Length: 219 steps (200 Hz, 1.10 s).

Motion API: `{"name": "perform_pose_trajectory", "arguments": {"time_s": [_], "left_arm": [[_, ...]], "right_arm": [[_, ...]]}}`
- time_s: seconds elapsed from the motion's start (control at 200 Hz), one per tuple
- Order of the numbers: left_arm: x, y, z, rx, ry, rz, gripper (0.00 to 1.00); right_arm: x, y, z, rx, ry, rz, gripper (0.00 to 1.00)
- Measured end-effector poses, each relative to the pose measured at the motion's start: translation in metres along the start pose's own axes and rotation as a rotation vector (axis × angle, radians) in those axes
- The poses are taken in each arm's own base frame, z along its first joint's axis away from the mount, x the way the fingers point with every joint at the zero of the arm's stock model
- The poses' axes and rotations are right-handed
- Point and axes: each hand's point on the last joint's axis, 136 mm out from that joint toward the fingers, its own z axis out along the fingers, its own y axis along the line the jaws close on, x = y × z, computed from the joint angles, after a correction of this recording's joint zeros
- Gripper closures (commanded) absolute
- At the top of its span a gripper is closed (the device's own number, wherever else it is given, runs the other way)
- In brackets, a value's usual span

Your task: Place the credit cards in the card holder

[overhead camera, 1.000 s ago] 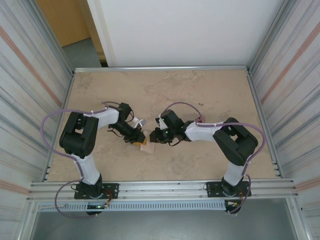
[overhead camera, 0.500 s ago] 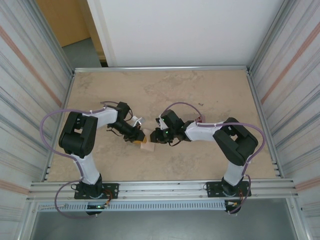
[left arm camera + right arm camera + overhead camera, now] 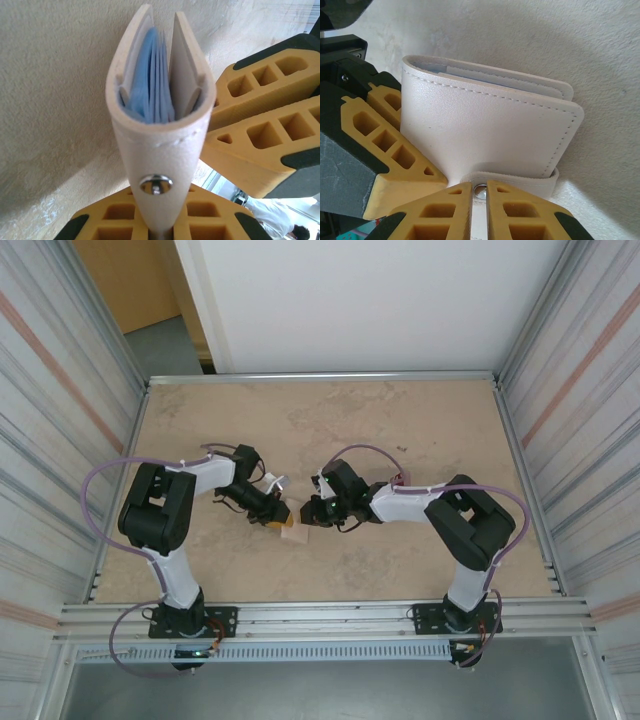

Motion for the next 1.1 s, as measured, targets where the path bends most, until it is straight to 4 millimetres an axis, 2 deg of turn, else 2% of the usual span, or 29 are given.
{"name": "perform_pose_trajectory", "arguments": {"time_s": [1.098], "left_arm": [[0.0035,0.0006,0.0012,0.039,-0.006,-0.059,1.00]], "right_arm": [[0.0048,-0.0030,0.0081,0.022,-0.001,-0.010,0.89]]}}
